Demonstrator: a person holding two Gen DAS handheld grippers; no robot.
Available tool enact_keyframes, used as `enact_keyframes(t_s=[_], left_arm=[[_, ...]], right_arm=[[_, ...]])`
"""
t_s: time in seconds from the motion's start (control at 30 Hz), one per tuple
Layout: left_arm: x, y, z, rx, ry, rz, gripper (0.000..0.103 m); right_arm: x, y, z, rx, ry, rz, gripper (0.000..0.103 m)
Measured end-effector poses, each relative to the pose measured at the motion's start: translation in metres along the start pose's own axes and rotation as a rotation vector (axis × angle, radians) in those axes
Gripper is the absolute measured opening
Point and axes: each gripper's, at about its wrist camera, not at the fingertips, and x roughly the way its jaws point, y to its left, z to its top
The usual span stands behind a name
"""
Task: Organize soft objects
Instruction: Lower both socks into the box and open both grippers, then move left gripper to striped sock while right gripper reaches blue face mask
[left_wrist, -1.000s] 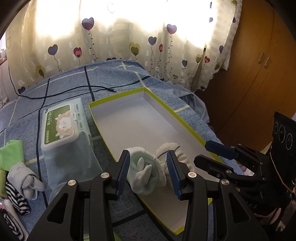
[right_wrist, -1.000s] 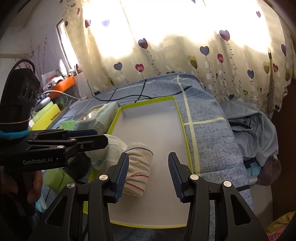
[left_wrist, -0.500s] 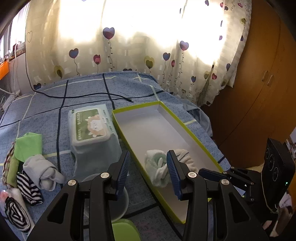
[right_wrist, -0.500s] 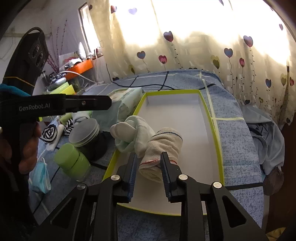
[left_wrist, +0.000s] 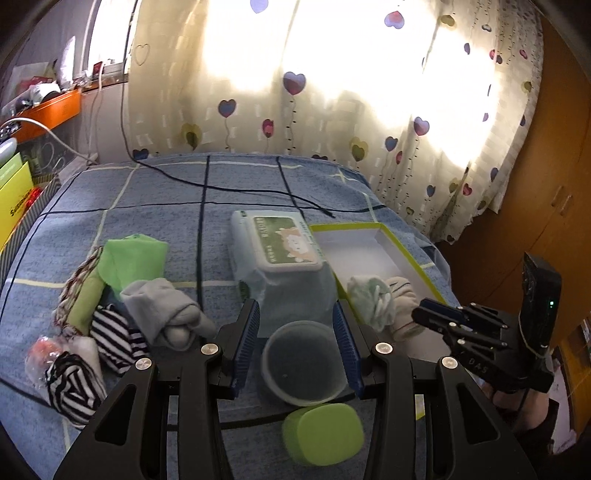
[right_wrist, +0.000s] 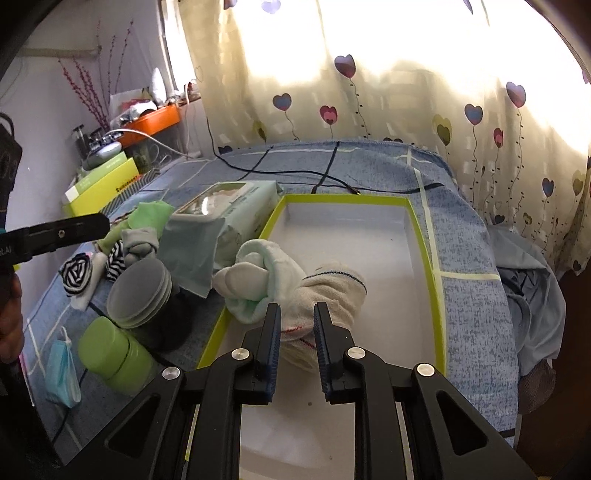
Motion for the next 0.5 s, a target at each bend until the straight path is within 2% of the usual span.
enact_keyframes(t_s=[0.07, 0.1, 0.13, 0.2, 0.3, 0.5], left_arm=[[-0.004, 0.011, -0.004, -0.012, -0.004, 0.019, 0.043], [-0.005, 0.015, -0.005, -0.019, -0.004, 0.023, 0.043], [-0.007, 0.019, -0.006, -0.024, -0.003, 0.022, 0.043], [-0.009, 0.027, -0.008, -0.029, -0.005, 0.018, 0.043], [-0.011, 0.038, -0.012, -0.040, 0.006, 0.008, 0.043], [-0.022, 0.056, -0.025, -0.054, 0.022, -0.017, 0.043]], right_arm=[[-0.003, 0.000, 0.001, 0.012, -0.009, 0.001, 0.030], [-0.006, 0.000, 0.001, 0.019, -0.017, -0.007, 0.041], [-0.009, 0.001, 0.001, 0.027, -0.026, -0.014, 0.046], [-0.017, 0.002, 0.000, 0.051, -0.043, -0.019, 0.048], [-0.025, 0.011, -0.001, 0.063, -0.045, -0.042, 0.061], [-0.032, 0.038, -0.003, 0.048, -0.048, -0.018, 0.065]])
